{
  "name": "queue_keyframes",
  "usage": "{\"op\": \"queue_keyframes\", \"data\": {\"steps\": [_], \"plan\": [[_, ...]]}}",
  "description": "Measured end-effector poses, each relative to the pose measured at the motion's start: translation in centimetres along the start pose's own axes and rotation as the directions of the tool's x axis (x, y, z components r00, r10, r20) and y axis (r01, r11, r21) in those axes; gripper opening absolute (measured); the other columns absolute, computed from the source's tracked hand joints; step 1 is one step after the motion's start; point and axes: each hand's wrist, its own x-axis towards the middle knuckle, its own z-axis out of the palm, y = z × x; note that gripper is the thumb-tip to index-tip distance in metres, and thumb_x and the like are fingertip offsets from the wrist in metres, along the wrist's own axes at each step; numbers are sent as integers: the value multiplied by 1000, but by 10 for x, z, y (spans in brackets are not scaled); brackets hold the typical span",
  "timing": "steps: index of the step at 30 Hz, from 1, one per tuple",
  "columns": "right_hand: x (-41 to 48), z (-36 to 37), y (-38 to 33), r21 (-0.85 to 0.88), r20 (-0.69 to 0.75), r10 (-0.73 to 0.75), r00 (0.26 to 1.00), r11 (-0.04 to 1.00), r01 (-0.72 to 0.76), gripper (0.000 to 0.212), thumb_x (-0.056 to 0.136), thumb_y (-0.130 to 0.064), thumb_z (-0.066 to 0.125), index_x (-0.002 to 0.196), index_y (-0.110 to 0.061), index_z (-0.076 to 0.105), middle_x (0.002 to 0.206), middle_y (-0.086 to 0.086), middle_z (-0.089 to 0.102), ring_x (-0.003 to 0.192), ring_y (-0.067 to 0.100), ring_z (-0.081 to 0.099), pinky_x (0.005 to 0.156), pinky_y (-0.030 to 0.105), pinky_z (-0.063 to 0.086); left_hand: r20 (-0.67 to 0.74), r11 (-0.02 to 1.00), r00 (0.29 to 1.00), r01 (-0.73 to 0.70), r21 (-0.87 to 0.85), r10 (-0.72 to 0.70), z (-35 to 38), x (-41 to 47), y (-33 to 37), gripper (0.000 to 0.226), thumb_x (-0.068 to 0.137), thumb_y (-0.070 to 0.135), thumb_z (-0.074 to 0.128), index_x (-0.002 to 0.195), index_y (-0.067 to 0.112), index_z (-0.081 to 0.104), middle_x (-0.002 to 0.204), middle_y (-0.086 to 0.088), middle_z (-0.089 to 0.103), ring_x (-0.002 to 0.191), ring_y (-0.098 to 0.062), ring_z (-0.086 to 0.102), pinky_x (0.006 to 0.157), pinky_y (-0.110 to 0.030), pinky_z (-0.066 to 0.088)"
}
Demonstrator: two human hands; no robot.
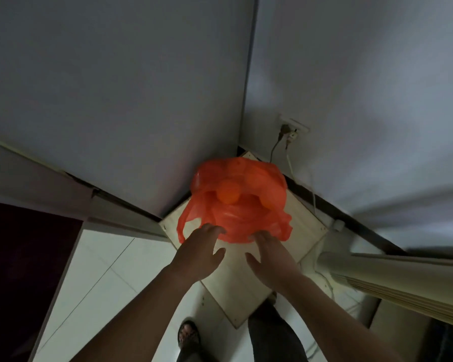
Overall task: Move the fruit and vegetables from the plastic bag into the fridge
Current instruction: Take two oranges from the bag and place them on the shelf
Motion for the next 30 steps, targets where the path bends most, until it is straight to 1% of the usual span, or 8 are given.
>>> {"op": "queue_keyframes", "data": {"steps": [4,8,14,17,19,22,25,30], "plan": [[14,40,11,32,-183,-47,982,998,53,46,86,-31,58,129,-22,45,126,-1,53,109,14,53,87,27,47,-61,997,995,-82,6,83,21,26,-22,44,89,26,54,132,20,44,134,0,45,121,-16,44,97,-27,38],[38,78,34,22,-322,-69,944,996,81,44,79,-21,62,121,-12,53,119,8,55,101,26,57,80,35,49,-174,979,964,-190,75,200,53,60,-43,44,88,27,56,131,21,46,133,0,45,121,-16,44,98,-25,36],[69,103,64,-65,-472,-202,858,979,195,46,73,-13,68,118,-9,56,117,13,58,94,30,61,74,28,46,-304,924,877,-317,214,372,87,100,-73,47,82,27,55,127,17,51,132,-6,47,120,-23,47,101,-21,30],[83,114,72,-107,-543,-243,804,970,221,45,77,-21,62,120,-10,53,119,12,55,99,28,59,82,27,43,-361,884,812,-370,287,458,96,110,-85,53,75,33,49,125,15,53,130,-8,49,115,-26,50,99,-21,30],[90,120,76,-122,-569,-257,781,966,229,50,77,-30,53,124,-11,51,125,12,52,108,26,54,90,27,38,-387,867,783,-380,322,487,99,115,-91,54,73,30,51,124,15,53,130,-9,48,114,-28,50,98,-25,31],[93,126,74,-111,-592,-253,765,966,234,57,75,-37,43,128,-15,49,130,7,48,115,19,46,95,23,30,-432,854,745,-371,365,508,100,121,-97,52,73,25,57,124,15,54,131,-9,47,115,-30,49,97,-26,30],[93,126,71,-94,-620,-230,750,971,221,52,75,-26,53,126,-14,50,129,7,48,114,19,46,94,22,29,-438,861,752,-347,373,493,95,125,-97,52,77,18,65,127,15,51,136,-11,43,120,-31,44,99,-30,32],[87,122,67,-114,-619,-215,755,976,185,51,77,-21,58,126,-12,51,130,10,49,113,27,50,92,26,33,-411,836,748,-349,422,520,85,131,-77,52,79,19,64,128,14,49,137,-11,41,124,-29,41,106,-31,29]]}}
